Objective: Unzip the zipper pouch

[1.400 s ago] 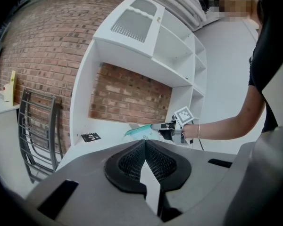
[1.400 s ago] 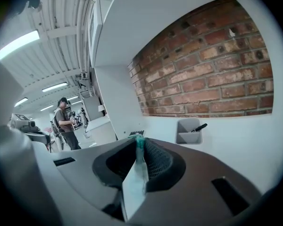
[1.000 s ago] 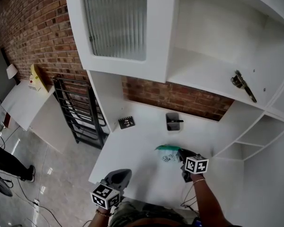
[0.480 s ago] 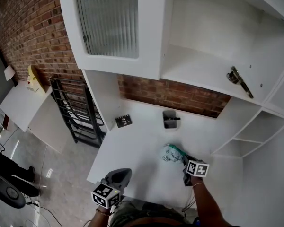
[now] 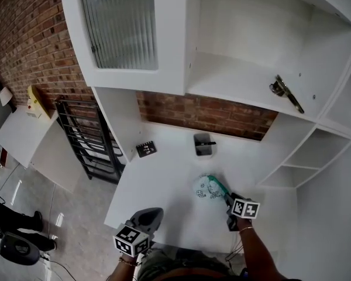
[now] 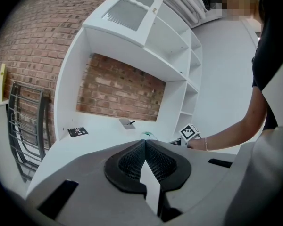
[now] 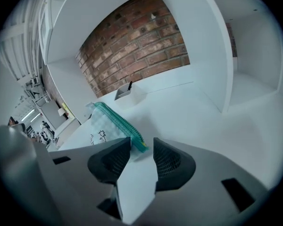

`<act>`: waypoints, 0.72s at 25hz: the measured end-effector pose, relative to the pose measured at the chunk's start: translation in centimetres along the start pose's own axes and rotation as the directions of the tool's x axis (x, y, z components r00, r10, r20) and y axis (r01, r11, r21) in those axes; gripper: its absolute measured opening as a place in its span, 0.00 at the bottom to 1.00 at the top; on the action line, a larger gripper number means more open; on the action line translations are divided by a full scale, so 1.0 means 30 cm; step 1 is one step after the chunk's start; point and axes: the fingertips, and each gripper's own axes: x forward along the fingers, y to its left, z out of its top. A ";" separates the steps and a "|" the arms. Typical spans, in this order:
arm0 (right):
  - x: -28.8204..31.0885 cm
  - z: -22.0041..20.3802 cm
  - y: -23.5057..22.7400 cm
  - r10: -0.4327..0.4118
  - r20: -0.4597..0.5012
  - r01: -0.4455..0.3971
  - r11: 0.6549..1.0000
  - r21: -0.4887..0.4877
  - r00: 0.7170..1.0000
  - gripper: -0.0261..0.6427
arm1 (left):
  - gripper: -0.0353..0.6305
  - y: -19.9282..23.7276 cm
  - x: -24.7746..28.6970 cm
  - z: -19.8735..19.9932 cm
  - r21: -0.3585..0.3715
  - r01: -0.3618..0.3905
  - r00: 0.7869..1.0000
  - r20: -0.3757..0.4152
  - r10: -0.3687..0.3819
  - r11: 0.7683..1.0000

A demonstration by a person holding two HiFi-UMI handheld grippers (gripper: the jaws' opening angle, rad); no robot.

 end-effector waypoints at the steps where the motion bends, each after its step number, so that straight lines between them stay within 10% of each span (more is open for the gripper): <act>1: -0.013 0.001 -0.003 0.002 0.007 -0.002 1.000 0.004 1.000 0.24 | 0.06 -0.003 0.003 -0.001 0.002 0.004 1.000 -0.001 -0.004 1.000; 18: -0.306 0.149 0.128 0.012 0.206 0.020 0.988 -0.156 0.979 0.24 | 0.06 -0.036 0.052 0.031 0.048 -0.041 0.998 0.041 0.039 0.998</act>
